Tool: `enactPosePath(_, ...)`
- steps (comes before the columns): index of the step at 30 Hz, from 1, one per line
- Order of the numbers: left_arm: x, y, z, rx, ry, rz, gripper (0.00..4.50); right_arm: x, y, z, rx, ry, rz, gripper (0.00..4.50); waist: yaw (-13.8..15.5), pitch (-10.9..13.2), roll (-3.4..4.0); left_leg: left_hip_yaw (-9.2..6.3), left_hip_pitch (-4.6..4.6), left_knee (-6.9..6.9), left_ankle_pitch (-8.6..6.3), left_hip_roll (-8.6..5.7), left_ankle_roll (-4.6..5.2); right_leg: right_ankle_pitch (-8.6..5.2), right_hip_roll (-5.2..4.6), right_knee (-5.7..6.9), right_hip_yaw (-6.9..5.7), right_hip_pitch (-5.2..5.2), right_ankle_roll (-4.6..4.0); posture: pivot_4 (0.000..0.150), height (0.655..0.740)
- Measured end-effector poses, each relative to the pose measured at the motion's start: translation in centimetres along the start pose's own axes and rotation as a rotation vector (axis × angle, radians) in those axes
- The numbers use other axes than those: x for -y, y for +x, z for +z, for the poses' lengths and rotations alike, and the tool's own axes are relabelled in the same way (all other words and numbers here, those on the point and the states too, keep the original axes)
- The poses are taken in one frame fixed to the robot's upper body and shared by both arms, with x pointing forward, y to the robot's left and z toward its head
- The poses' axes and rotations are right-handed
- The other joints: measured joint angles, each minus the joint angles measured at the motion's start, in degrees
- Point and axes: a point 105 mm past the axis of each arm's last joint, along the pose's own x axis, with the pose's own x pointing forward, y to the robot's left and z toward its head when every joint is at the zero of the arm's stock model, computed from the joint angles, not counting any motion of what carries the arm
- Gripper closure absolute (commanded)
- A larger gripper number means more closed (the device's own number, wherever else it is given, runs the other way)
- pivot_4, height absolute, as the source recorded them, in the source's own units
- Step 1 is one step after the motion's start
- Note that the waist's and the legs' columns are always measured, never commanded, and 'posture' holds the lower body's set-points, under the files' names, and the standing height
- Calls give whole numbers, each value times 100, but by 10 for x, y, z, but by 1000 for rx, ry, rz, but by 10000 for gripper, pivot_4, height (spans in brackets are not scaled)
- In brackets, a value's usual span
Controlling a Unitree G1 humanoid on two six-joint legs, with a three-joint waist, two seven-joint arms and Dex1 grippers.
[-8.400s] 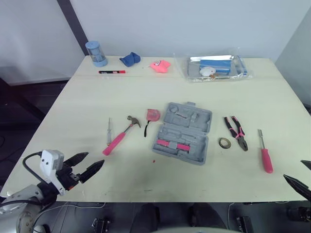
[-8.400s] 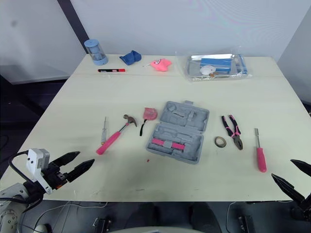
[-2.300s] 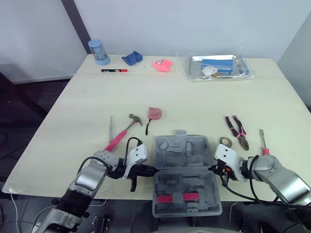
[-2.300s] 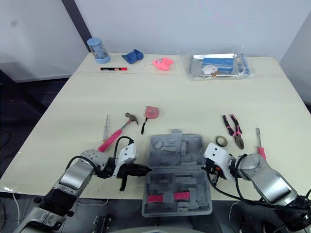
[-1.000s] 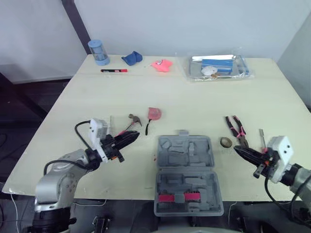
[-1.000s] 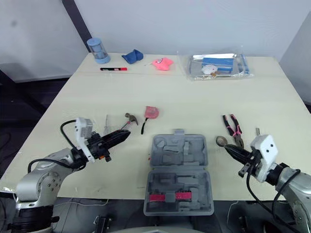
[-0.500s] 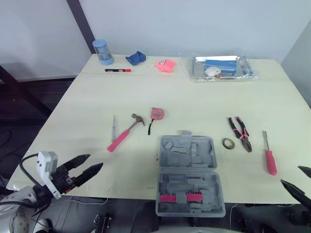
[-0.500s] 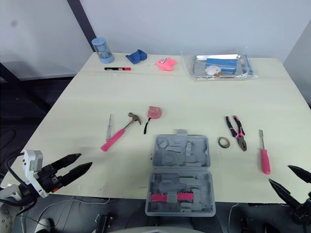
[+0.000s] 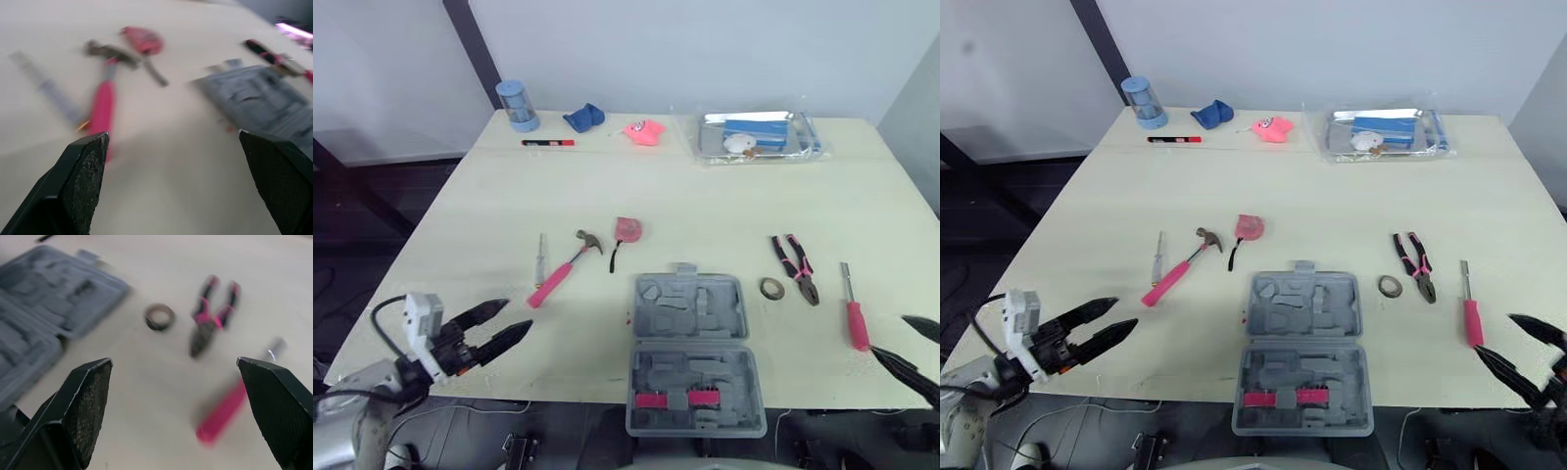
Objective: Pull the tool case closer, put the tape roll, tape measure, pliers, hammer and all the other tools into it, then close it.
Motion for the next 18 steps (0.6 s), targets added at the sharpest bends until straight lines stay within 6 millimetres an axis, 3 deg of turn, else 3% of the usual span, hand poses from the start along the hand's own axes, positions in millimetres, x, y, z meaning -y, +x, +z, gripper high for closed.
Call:
enactPosePath(2,9,14,14,16,49,-76,0,1,18,20,-27,-60,65,1860,1,1,2,-4,-1,0,0,-3,0,0,2,-1,-5,0,0,1500,7400)
enactPosePath(5,14,28,24,56,109,-137,0,-4,41,38,-130,-154,165,1860,7,6,12,-6,-9,0,0,-4,0,-1,5,-6,-8,-5,-1,1500,7400)
enactPosePath(8,21,40,36,160,189,-200,0,2,59,49,-259,-259,157,1860,22,10,15,-6,-32,3,1,-4,-2,0,3,-11,-10,-24,-1,1500,7400)
enactPosePath(12,36,35,41,125,206,-437,0,3,88,66,-367,-320,232,1860,-25,14,12,1,-45,7,4,-3,-7,0,6,-5,-4,-49,-1,1500,7400)
enactPosePath(15,39,32,45,112,214,-521,0,-3,112,60,-439,-330,280,1860,-49,17,18,-2,-49,7,2,-2,-3,-1,3,-6,-6,-52,-1,1500,7400)
enactPosePath(18,37,31,42,94,201,-530,0,-8,131,37,-544,-310,322,11599,-49,18,18,-4,-65,8,2,-2,-3,0,-8,-8,-7,-63,0,1500,7400)
